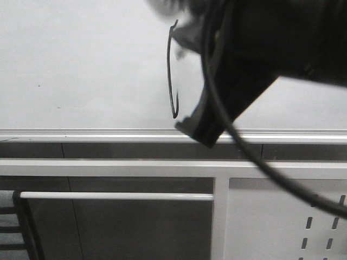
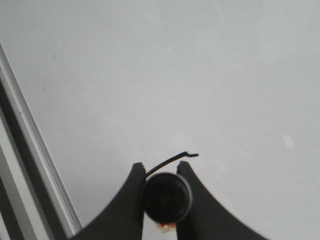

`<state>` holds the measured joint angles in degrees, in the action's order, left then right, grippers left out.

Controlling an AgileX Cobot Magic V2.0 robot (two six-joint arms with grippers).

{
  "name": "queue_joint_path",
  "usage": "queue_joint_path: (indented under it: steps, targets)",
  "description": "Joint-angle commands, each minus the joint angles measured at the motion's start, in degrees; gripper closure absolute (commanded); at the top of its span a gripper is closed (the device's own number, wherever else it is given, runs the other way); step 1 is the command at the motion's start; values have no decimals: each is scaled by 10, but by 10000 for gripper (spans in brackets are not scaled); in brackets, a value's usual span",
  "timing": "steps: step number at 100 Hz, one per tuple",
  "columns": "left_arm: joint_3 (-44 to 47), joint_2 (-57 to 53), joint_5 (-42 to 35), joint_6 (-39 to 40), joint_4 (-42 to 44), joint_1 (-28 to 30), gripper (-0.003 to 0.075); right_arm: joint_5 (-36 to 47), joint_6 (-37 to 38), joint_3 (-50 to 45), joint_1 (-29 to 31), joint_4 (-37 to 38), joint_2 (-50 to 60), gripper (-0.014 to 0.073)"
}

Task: Write number 1 on whiteboard

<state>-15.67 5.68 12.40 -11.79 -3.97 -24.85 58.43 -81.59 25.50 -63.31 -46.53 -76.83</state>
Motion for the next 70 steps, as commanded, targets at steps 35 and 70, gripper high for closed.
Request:
queue_joint_path:
  steps: [35,70]
  targets:
    - [-26,6,-35,4,-8,2,720,44,-132,113,-286,-334,186,673]
    - [-146,78,179,-112,-88,2,330,-98,-162,200,-288,-424,207,673]
